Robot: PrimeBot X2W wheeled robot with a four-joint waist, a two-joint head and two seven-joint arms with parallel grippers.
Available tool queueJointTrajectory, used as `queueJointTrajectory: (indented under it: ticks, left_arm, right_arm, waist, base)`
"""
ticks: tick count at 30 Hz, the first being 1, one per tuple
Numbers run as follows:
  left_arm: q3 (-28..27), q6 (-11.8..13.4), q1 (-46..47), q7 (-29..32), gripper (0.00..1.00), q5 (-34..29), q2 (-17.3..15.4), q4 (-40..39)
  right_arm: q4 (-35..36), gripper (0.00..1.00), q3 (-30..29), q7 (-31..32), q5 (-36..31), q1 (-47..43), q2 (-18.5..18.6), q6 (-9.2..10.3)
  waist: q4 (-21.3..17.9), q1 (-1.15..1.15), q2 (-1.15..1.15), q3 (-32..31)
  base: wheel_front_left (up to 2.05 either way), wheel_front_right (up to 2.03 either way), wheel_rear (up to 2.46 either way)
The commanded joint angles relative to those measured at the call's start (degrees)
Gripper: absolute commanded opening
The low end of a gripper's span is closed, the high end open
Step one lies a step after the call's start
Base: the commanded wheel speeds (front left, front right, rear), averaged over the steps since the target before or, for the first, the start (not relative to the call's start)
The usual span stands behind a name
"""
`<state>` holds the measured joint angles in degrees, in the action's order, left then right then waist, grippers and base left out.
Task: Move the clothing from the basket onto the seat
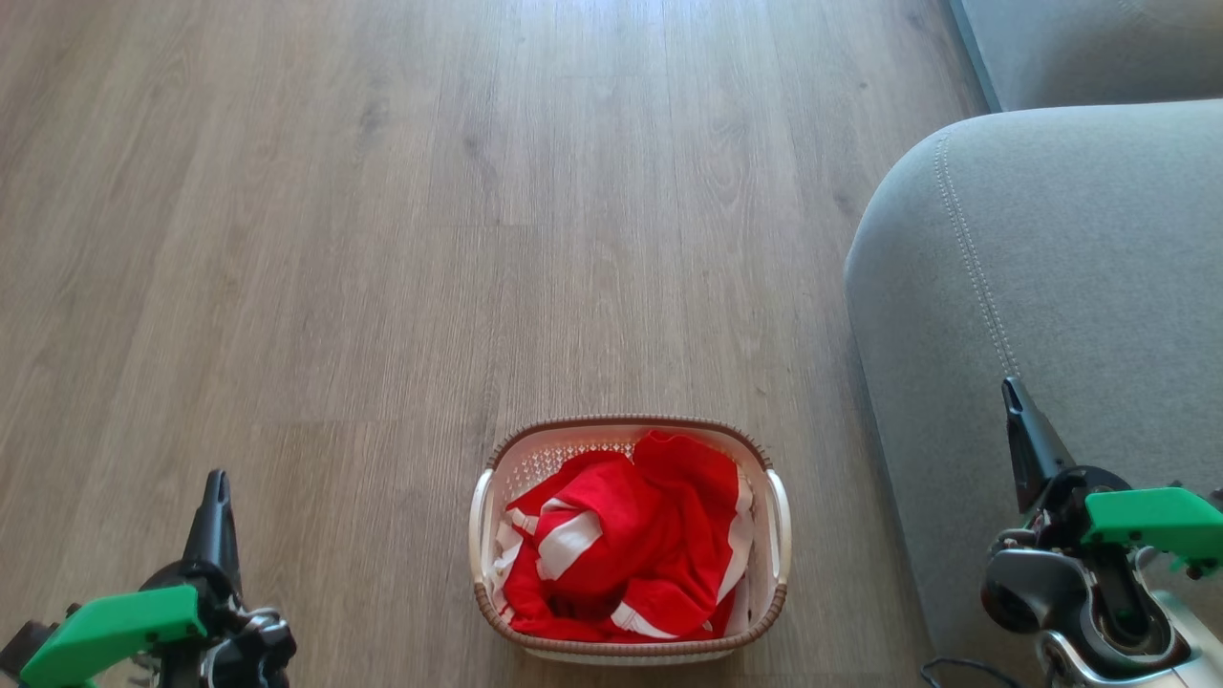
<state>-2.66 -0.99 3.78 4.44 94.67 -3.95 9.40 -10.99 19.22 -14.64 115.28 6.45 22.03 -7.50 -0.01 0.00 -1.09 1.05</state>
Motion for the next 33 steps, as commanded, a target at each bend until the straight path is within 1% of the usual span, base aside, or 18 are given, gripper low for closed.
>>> queueJointTrajectory:
  ticks: [1, 7, 8, 11, 19, 24, 33]
  left_arm:
    - [-2.04, 0.11, 2.28, 0.19, 0.0, -0.72, -0.54, -2.07]
    - [-2.08, 0.11, 2.28, 0.22, 0.0, -0.75, -0.51, -2.07]
    - [-0.05, 0.0, 0.0, 0.01, 1.0, 0.0, 0.03, 0.0]
    - [0.09, -0.02, -0.52, -0.06, 1.0, 0.08, 0.32, 1.91]
    - [0.31, -0.44, -0.18, -1.31, 1.0, 0.07, 0.37, 1.66]
    - [0.46, -0.7, 0.04, -2.09, 1.0, -0.64, 0.4, 1.23]
    - [0.9, -1.16, 0.46, -3.49, 1.0, -3.16, 0.45, 0.13]
  right_arm:
    - [2.09, 0.0, 0.65, -0.36, 0.27, 2.55, 1.7, 0.01]
    - [2.09, 0.0, 0.63, -0.36, 0.25, 2.55, 1.68, 0.01]
    - [0.0, 1.0, 0.0, 0.0, 0.0, 0.0, 0.0, 0.0]
    - [-1.64, 1.0, 0.44, 0.01, -0.07, -0.63, -0.8, 0.0]
    - [-0.66, 1.0, -0.65, 0.03, -1.1, -0.62, -1.83, 0.0]
    - [0.18, 1.0, -1.5, 0.26, -2.07, -0.66, -2.53, 0.0]
    - [1.79, 1.0, -2.9, 0.39, -4.91, -0.67, -3.53, 0.0]
  waist:
    - [0.0, 0.0, 0.0, 0.0]
    - [0.0, 0.0, 0.0, 0.0]
    - [0.0, 0.0, 0.0, 0.0]
    - [0.0, 0.0, 0.0, 0.01]
    - [0.14, 0.0, 0.06, 0.0]
    - [0.15, 0.0, 0.0, 0.07]
    - [0.09, 0.0, 0.0, 0.13]
  base:
    - [0.0, 0.0, 0.0]
    - [0.0, 0.0, 0.0]
    - [0.0, 0.0, 0.0]
    - [0.0, 0.0, 0.0]
    - [0.0, 0.0, 0.0]
    - [0.0, 0.0, 0.0]
    - [0.0, 0.0, 0.0]
